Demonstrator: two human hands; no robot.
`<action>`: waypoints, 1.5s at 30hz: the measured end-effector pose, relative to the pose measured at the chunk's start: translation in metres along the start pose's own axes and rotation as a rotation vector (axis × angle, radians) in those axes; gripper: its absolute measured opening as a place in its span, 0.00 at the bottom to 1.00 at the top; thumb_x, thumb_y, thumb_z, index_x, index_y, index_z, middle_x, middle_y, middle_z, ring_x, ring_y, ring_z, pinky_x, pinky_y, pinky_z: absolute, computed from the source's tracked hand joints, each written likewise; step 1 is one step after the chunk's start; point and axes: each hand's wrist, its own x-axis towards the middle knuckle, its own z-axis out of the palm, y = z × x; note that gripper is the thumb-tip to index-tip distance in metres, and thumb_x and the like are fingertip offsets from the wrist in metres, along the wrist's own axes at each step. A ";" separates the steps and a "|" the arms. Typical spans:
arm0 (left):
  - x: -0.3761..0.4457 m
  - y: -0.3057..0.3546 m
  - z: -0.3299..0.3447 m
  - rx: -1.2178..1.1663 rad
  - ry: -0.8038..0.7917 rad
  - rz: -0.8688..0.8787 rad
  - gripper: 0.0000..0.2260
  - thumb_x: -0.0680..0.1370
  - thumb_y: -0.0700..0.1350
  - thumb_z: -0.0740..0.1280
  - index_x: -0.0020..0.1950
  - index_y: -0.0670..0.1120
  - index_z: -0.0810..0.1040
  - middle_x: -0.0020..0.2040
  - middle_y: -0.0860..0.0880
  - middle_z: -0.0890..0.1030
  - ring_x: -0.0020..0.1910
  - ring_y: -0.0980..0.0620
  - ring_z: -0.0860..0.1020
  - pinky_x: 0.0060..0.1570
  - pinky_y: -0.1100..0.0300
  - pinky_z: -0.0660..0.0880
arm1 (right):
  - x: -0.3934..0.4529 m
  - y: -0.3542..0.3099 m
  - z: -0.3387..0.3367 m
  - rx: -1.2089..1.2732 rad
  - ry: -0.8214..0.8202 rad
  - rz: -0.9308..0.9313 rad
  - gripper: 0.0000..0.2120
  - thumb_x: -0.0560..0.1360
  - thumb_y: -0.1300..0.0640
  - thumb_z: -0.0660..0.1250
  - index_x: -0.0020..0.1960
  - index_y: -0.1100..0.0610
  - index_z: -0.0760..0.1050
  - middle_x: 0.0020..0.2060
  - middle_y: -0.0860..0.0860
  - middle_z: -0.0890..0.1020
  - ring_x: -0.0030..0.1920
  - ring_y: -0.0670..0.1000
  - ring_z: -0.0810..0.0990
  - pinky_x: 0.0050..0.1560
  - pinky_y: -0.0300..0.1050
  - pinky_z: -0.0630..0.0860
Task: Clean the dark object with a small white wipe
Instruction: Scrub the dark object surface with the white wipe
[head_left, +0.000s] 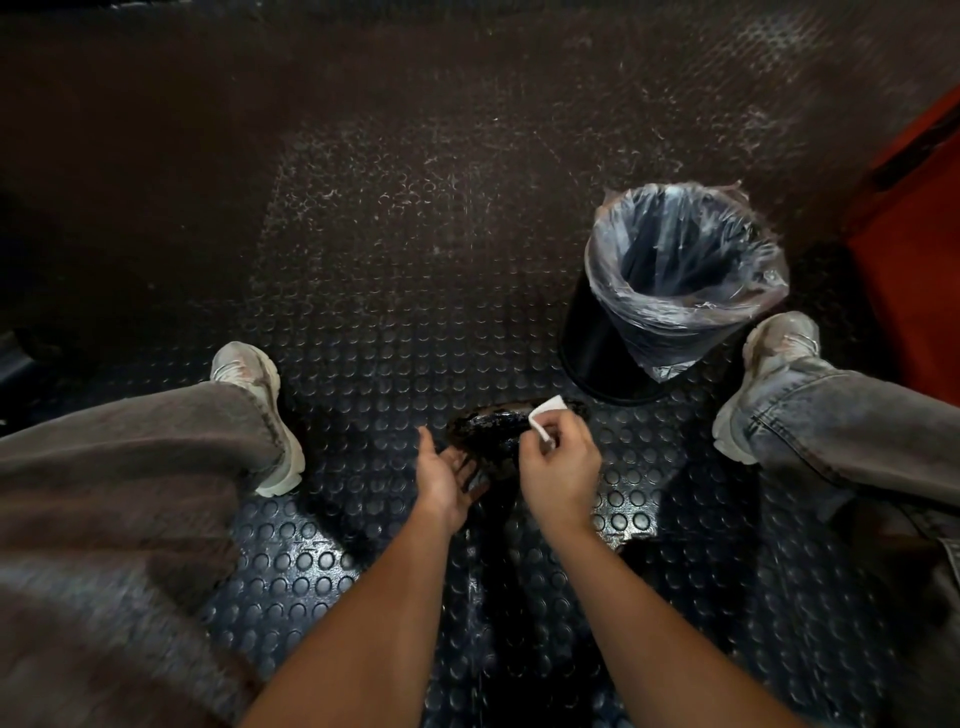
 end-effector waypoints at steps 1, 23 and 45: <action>0.000 0.000 0.000 0.004 0.002 -0.001 0.38 0.80 0.71 0.46 0.69 0.45 0.77 0.65 0.46 0.80 0.62 0.48 0.77 0.68 0.44 0.70 | -0.001 0.004 0.001 -0.030 -0.032 -0.005 0.04 0.72 0.61 0.68 0.44 0.52 0.77 0.42 0.45 0.79 0.39 0.46 0.77 0.37 0.38 0.72; -0.006 0.003 0.003 0.007 0.020 -0.003 0.37 0.80 0.70 0.44 0.71 0.45 0.73 0.71 0.46 0.74 0.64 0.48 0.75 0.65 0.44 0.69 | 0.004 0.015 -0.003 0.036 0.004 0.229 0.06 0.73 0.62 0.69 0.41 0.51 0.77 0.34 0.46 0.81 0.36 0.48 0.80 0.34 0.38 0.73; -0.003 0.003 0.000 -0.002 0.028 -0.001 0.40 0.79 0.72 0.45 0.75 0.44 0.69 0.75 0.45 0.70 0.73 0.45 0.69 0.68 0.40 0.67 | 0.015 0.013 -0.008 0.117 0.115 0.400 0.03 0.75 0.61 0.67 0.45 0.55 0.75 0.36 0.50 0.80 0.38 0.54 0.80 0.34 0.42 0.72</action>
